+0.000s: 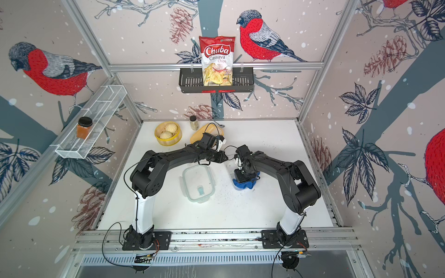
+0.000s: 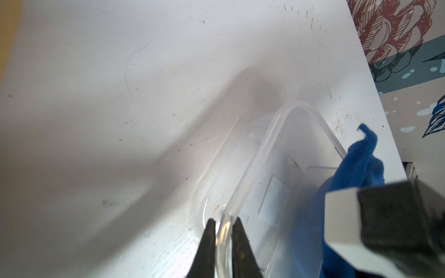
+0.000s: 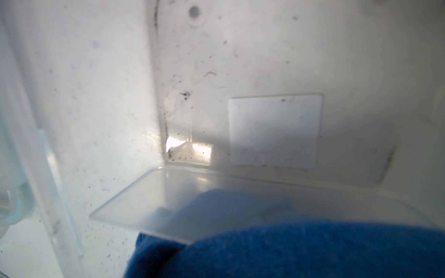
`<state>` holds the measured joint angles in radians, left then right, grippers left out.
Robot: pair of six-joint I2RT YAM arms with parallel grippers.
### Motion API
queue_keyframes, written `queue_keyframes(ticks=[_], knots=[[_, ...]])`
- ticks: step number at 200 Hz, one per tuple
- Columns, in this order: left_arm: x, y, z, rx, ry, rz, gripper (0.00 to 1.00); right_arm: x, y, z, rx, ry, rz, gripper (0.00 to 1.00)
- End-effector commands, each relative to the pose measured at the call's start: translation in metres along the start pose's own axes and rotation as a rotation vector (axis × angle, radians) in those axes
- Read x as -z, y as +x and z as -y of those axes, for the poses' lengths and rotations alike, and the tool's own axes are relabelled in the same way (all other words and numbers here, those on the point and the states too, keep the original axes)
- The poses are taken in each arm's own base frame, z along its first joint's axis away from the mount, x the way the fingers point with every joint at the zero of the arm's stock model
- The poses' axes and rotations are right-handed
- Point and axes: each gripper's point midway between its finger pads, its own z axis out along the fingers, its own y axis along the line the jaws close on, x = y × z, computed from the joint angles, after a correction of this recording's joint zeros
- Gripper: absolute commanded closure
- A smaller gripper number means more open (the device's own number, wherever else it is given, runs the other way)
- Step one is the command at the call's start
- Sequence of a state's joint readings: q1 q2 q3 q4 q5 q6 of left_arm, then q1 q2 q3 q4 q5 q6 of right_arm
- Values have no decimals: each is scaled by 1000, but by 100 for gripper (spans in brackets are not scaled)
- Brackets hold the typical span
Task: Wipe the insides of the lunch boxes
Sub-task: Wipe the dirt inside the lunch box.
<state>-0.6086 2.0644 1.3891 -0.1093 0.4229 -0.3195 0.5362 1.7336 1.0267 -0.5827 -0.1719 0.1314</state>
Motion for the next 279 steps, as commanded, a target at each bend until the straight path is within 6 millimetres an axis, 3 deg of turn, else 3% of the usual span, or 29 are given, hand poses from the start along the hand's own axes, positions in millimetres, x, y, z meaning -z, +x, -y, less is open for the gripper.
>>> queue_keyframes(ticks=[1, 16, 98, 149, 174, 198, 279], knots=[[5, 17, -5, 7, -25, -35, 95, 1, -1, 25, -40, 103, 3, 100], [11, 21, -4, 13, -29, -26, 100, -1, -5, 27, -36, 108, 7, 100], [37, 53, -8, 110, -110, -63, 100, -6, -48, 33, -11, 144, 38, 100], [38, 52, -5, 111, -102, -73, 100, -13, -32, 23, 55, 196, -7, 100], [38, 48, -6, 117, -112, -66, 100, -6, -24, 45, -35, 296, -15, 100], [41, 52, -2, 126, -92, -62, 100, 5, -32, 70, -130, 352, 17, 100], [55, 69, 18, 155, -12, -56, 100, -14, -52, 80, -170, 358, 28, 100]])
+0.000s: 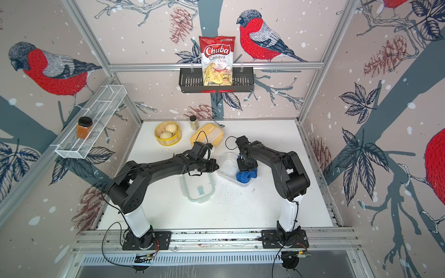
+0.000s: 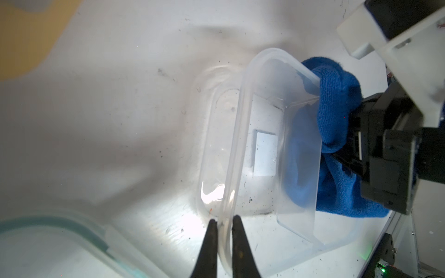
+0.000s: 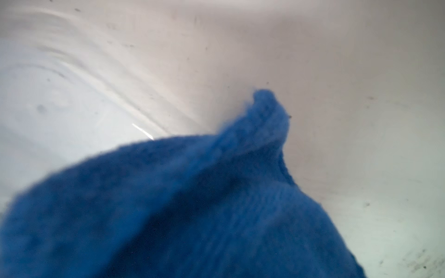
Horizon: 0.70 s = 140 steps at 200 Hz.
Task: Wipe the insides of the lunch boxes
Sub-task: Wipe the dirt inside the lunch box.
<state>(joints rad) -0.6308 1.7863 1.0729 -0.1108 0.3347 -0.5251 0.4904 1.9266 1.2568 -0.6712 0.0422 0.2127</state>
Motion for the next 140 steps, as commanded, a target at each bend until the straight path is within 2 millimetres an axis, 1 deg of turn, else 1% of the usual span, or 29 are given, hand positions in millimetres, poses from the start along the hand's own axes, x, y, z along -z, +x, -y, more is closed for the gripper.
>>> queue_keyframes(ticks=[1, 12, 26, 39, 52, 62, 69, 79, 93, 101, 115, 140], knots=[[4, 14, 16, -52, 70, -53, 100, -13, -11, 25, -46, 126, 42, 100], [2, 18, 17, -52, 73, -65, 100, -11, -16, 21, -36, 108, 56, 100], [0, 22, 16, -44, 80, -75, 100, -9, -20, 8, 2, 67, 78, 100], [-3, 24, 14, -44, 76, -80, 100, -9, -20, -7, 66, 35, 88, 100], [-5, 22, 10, -51, 53, -79, 100, -11, -17, -16, 128, 41, 82, 100], [-5, 17, 7, -66, 28, -69, 95, -14, -13, -20, 160, 50, 70, 100], [-5, 12, 4, -73, 7, -63, 88, -16, -11, -21, 175, 58, 61, 100], [-4, 4, 2, -83, -4, -55, 84, -18, -9, -22, 190, 68, 56, 100], [-2, -9, 1, -100, -13, -40, 75, -19, -9, -18, 201, 95, 58, 100], [-2, -14, -2, -108, -28, -37, 73, -18, -10, -17, 203, 104, 61, 100], [-2, -25, -1, -127, -32, -29, 69, -14, -12, -15, 203, 111, 76, 100], [-7, -37, 3, -150, -27, -12, 69, -7, -15, -17, 190, 70, 106, 100]])
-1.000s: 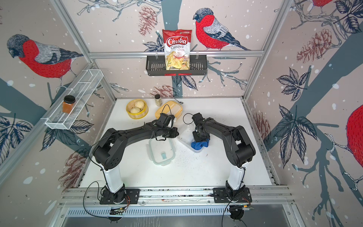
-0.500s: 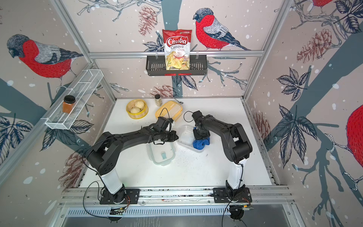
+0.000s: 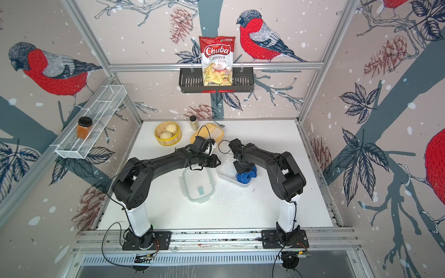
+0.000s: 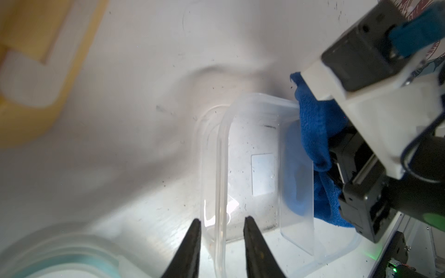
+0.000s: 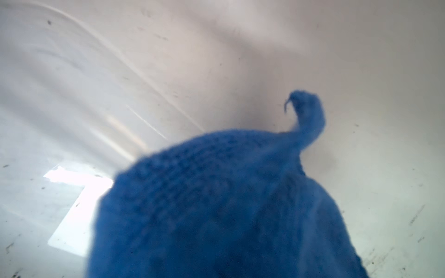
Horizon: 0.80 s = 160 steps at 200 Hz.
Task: Wipe the insides of the lunch boxes
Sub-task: Wipe the dirt inside the lunch box.
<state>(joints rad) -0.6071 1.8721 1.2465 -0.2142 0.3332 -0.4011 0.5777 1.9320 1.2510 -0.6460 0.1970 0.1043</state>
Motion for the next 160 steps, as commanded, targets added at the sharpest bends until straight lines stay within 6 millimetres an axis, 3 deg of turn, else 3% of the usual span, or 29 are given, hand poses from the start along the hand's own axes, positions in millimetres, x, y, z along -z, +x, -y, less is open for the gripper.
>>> queue_keyframes(ticks=[1, 57, 75, 122, 160], knots=[[-3, -4, -1, -50, -8, -12, 69, -7, -14, -8, -9, -61, 68, 100], [-23, -5, -10, -48, -36, -38, 74, 3, -20, -14, -44, -112, 82, 100], [-29, -4, -13, -52, -45, -50, 80, 3, -18, -15, -30, -100, 74, 100], [-36, 6, -9, -63, -41, -76, 100, -2, -22, -5, -38, -47, 70, 100], [-34, 20, -12, -39, -51, -93, 100, -1, -35, 9, -53, -12, 45, 100]])
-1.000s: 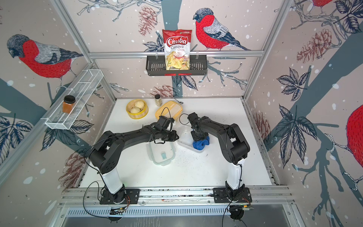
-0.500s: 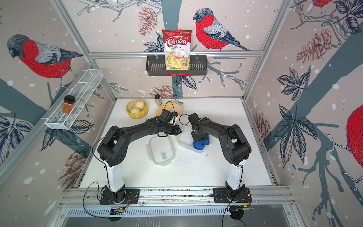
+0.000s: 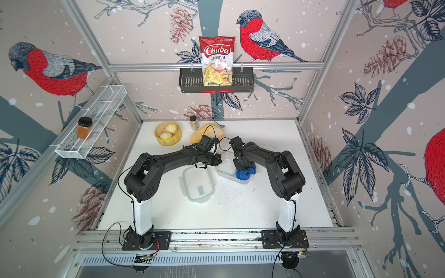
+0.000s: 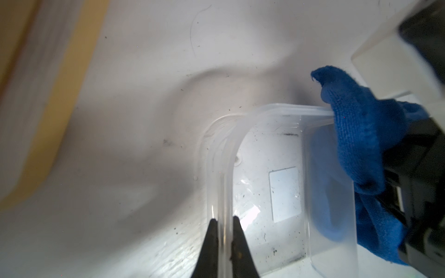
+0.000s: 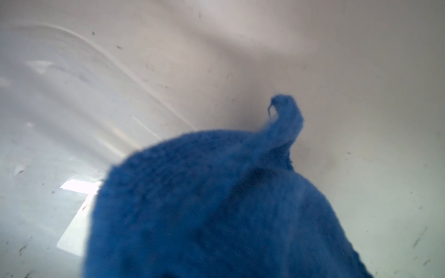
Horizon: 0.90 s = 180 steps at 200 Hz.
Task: Wipe the insides of the lunch boxes
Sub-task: Wipe the dirt inside the lunch box.
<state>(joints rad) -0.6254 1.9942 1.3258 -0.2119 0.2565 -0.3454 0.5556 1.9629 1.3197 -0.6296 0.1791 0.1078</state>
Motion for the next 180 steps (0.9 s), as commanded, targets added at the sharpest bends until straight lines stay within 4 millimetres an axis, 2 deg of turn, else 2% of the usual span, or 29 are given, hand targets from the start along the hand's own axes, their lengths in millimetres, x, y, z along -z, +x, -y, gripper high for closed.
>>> queue_keyframes(ticks=[1, 23, 60, 129, 157, 180], knots=[[-2, 24, 5, 17, 29, -78, 100, -3, -11, 4, -19, 8, -1, 100], [-4, 29, 0, 40, 14, -85, 100, 0, -16, 8, -26, 30, -27, 100], [1, 21, -1, 67, 16, -53, 100, 6, -3, 9, -88, 20, -77, 98], [-1, 19, -9, 78, -14, -47, 100, 56, -14, 0, -131, -80, -30, 95], [-1, 17, -17, 84, -35, -46, 100, 69, -8, 0, -89, -70, -37, 96], [-1, 18, -24, 88, -44, -53, 100, 78, -7, 10, -87, -54, -7, 97]])
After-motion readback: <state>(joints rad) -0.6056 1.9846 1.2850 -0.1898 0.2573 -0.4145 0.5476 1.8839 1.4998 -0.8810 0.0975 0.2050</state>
